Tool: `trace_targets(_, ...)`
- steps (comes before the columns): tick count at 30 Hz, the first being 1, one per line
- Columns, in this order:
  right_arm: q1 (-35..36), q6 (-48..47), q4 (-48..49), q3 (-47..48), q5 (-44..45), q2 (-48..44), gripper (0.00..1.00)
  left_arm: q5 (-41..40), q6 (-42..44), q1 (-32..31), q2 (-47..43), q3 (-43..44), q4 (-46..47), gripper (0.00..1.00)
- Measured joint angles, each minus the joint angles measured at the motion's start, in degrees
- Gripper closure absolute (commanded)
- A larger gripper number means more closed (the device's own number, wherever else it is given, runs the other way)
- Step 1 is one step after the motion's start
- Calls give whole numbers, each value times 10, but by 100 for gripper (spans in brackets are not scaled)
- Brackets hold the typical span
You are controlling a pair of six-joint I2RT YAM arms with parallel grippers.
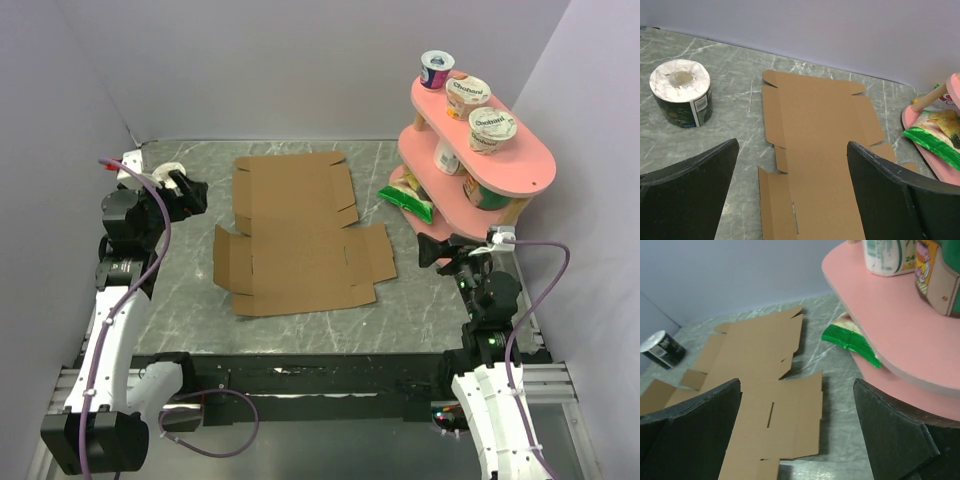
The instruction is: Fold the paper box
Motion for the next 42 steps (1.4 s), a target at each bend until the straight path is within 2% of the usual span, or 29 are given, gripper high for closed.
trace_targets(8,12,90,24,-31,-42,44,5,10,4,-9,10,14,-5,4)
trace_targets(11,71,117,14,-42,-22,79,4,10,6,-15,17,26,-7,4)
trace_targets(14,174,133,-19,-37,43,136,2,26,12,-16,29,30,-7,4)
trace_targets(17,219,158,-53,-23,91,199,0,53,19,-16,42,30,-9,4)
trace_targets(20,218,185,-82,-25,131,245,2,77,30,-22,47,26,-9,4)
trace_targets(24,185,207,-78,-28,130,270,6,99,41,-38,46,23,-9,4)
trace_targets(29,126,232,12,-56,71,347,13,108,50,-48,46,23,-9,4)
trace_targets(34,109,249,89,-64,39,423,15,116,54,-55,46,22,-9,4)
trace_targets(37,105,253,135,-62,36,457,20,124,57,-57,46,22,-9,4)
trace_targets(42,102,253,195,-51,34,516,35,137,61,-60,49,22,-9,4)
